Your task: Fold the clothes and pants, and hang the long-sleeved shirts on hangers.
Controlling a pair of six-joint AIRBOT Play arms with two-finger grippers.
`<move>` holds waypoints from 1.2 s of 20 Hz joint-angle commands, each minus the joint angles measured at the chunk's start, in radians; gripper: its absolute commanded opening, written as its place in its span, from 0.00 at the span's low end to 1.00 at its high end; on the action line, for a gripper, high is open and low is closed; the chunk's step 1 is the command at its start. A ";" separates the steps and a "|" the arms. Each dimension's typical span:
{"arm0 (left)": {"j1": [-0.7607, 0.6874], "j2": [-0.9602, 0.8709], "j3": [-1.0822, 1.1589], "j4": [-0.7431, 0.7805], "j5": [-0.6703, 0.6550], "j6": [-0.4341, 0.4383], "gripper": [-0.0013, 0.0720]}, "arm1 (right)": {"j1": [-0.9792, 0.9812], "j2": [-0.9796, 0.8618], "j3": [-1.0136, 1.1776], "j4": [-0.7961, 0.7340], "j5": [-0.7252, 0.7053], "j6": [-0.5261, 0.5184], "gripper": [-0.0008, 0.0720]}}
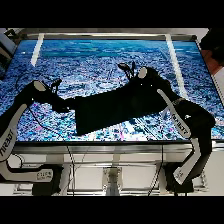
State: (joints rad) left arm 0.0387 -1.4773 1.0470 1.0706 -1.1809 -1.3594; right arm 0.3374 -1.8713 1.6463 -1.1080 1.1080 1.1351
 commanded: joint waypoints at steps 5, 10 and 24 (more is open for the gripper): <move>0.013 -0.054 -0.040 -0.193 0.035 0.111 0.84 | 0.004 -0.087 0.010 -0.012 0.057 -0.076 0.77; 0.013 -0.086 -0.040 -0.193 0.045 0.111 0.84 | 0.032 -0.118 0.011 0.042 0.019 -0.107 0.75; 0.027 -0.090 -0.040 -0.189 0.078 0.111 0.84 | 0.048 -0.117 0.307 0.021 0.071 -0.107 0.04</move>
State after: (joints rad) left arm 0.0582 -1.5673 1.0077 0.8787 -1.0996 -1.2484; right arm 0.3851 -1.9888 1.8744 -1.0782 1.1694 1.0264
